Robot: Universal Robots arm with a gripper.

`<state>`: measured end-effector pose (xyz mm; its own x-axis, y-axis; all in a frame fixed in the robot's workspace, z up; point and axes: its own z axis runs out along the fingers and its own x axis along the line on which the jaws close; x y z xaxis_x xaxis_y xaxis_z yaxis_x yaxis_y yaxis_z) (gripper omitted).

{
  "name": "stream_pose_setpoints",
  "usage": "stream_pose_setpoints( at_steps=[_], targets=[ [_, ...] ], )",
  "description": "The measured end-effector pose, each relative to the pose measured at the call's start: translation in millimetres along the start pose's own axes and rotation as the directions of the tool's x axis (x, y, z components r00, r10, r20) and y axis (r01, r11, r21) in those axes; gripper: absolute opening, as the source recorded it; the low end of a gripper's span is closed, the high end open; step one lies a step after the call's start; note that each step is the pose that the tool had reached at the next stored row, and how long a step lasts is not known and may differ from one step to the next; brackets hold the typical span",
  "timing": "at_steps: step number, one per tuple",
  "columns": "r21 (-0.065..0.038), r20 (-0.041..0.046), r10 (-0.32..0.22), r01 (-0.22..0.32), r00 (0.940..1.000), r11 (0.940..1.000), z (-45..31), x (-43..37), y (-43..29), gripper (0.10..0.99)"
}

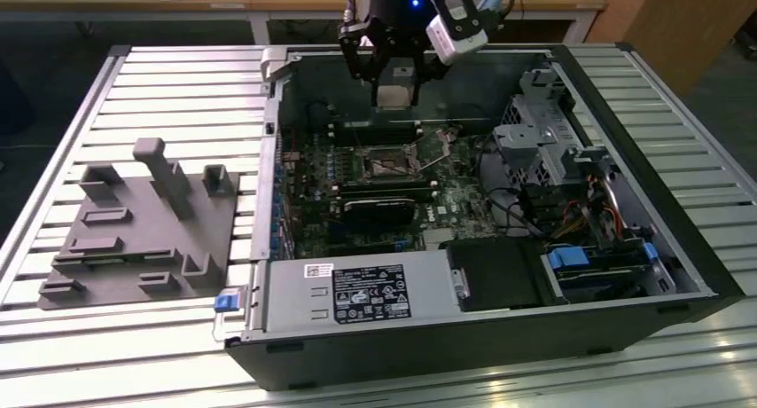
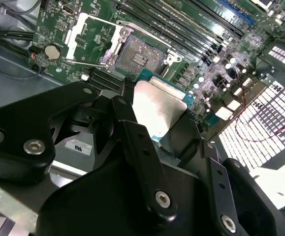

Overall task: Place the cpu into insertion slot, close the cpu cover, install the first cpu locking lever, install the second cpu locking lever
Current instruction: 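Place the cpu into insertion slot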

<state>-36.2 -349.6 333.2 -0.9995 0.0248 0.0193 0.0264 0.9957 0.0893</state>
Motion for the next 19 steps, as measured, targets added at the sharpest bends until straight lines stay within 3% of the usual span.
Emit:
stream_pose_setpoints(
  at_steps=[19],
  targets=[
    [0.0, 0.0, 0.0, 0.0, 1.0, 1.0, 32.7, -0.6, -2.9, 0.541]
  ],
)
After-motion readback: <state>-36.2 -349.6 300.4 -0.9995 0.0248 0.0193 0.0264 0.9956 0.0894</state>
